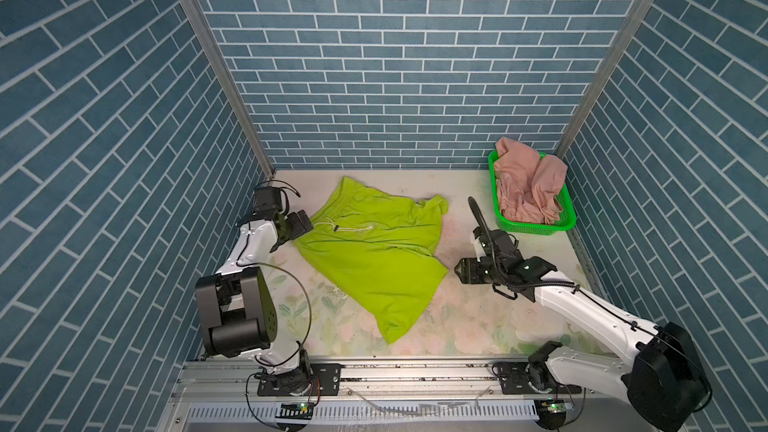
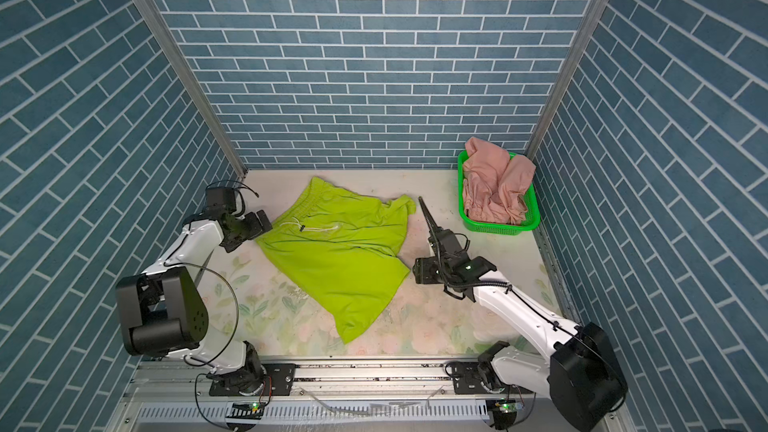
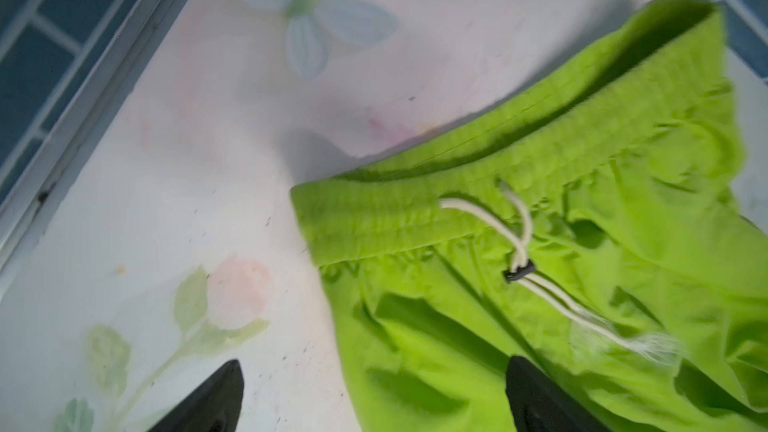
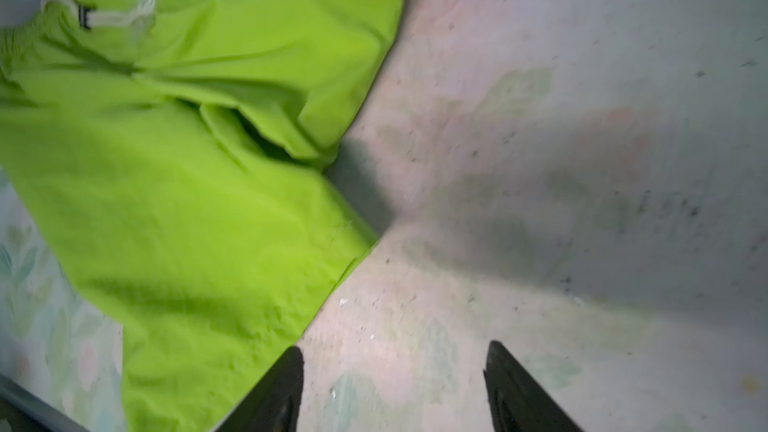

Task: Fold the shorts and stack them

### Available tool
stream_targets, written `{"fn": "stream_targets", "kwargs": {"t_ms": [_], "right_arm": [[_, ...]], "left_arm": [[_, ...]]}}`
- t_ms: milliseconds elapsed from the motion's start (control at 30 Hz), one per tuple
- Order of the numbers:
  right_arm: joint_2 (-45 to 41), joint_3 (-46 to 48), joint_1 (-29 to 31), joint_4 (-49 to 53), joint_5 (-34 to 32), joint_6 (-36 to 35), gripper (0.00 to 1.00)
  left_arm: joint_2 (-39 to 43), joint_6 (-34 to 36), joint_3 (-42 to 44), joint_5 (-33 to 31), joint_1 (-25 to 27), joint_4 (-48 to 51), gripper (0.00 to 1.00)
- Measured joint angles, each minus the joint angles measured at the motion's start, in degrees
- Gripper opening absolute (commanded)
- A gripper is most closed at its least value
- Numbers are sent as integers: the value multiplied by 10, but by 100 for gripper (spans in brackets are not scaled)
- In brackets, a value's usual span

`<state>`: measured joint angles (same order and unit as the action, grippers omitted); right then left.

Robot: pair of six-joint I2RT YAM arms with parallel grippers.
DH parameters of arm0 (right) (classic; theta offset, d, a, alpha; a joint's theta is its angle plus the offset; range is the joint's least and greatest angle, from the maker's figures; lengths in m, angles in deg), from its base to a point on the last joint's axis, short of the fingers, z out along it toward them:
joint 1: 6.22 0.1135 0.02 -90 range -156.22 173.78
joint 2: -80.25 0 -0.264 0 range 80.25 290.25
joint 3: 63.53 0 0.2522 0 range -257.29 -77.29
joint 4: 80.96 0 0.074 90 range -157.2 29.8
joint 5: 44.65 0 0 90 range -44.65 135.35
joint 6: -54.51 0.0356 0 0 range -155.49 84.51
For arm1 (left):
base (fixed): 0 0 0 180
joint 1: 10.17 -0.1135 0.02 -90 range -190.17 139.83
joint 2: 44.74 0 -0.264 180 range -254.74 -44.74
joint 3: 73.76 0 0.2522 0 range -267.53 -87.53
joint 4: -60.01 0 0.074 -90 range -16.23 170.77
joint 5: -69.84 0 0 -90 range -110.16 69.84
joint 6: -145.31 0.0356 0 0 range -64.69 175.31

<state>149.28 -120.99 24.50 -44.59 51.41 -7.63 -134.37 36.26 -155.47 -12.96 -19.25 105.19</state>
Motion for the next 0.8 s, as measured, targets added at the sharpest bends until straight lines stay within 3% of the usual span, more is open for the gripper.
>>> {"fn": "stream_targets", "kwargs": {"t_ms": [200, 400, 567, 800], "right_arm": [[139, -94, -93, -64, 75, -43, 68], [245, -146, -139, -126, 141, -44, 68], [331, -196, -135, -189, 190, -41, 68], [420, -283, -88, -204, 179, -42, 66]], "left_arm": [[-96, 66, -174, 16, 103, 14, 100], [-256, 105, -298, 34, 131, 21, 100], [-355, 122, -366, 36, 131, 43, 100], [-376, 129, -371, 47, 140, 49, 100]]}}
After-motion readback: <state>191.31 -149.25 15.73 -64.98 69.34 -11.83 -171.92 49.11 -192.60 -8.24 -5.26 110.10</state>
